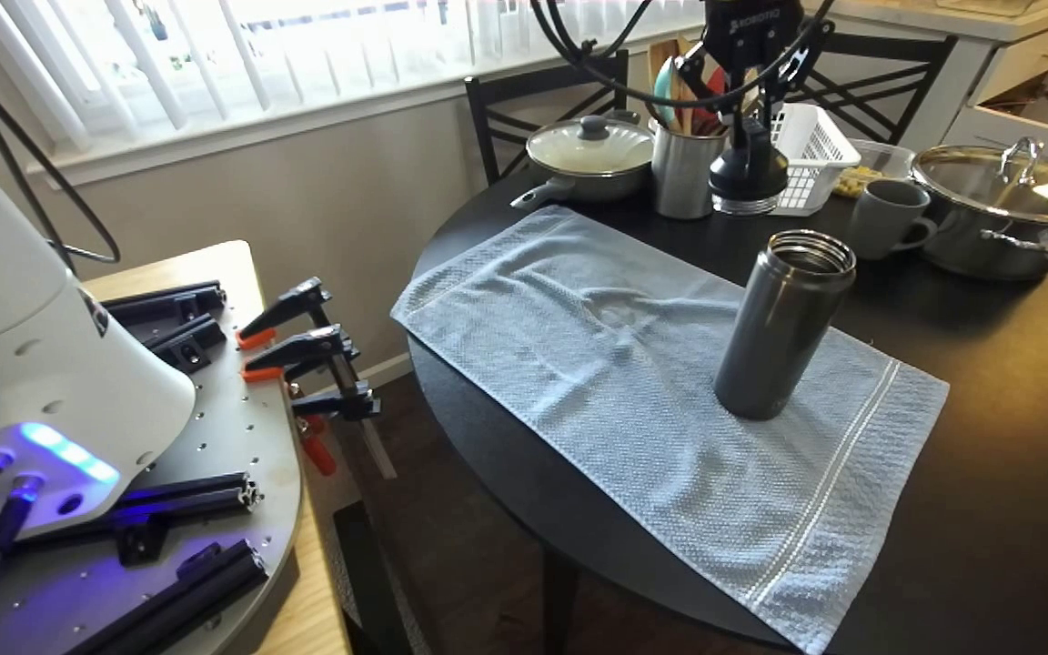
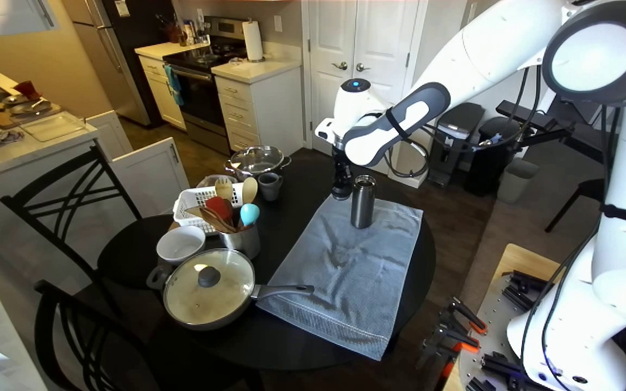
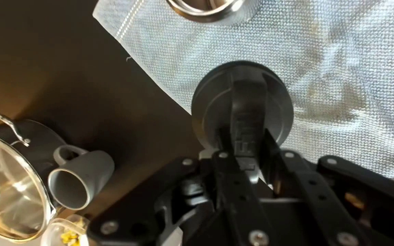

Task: Lift the black lid and use it to cover the bottle

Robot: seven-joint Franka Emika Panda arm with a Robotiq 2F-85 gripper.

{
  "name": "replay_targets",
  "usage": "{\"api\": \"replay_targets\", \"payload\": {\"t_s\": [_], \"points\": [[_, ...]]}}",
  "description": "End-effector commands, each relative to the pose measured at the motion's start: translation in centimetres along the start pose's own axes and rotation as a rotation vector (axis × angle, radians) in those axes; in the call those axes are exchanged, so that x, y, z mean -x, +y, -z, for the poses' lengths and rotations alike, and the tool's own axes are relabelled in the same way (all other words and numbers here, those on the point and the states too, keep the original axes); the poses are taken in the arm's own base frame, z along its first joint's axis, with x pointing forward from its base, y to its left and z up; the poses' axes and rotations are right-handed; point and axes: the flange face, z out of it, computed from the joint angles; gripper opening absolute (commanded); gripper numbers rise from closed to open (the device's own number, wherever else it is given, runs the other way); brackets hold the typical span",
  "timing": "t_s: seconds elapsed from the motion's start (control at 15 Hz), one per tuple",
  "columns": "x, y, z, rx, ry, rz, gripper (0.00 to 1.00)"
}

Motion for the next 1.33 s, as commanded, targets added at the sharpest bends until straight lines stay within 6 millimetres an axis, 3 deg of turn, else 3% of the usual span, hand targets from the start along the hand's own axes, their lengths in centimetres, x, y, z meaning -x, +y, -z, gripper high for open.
{"api": "replay_targets", "payload": {"t_s": [0.0, 0.27, 0.53, 1.27], "points": [[1.7, 1.4, 2.5, 0.027, -0.033, -0.06, 0.08], [2.4, 3.1, 4.5, 0.05, -0.038, -0.091, 0.07], [3.5, 4.5, 4.8, 0.048, -0.087, -0.126, 0.08], [9.0, 6.7, 2.7, -0.097, -0.064, -0.369, 0.08]]}}
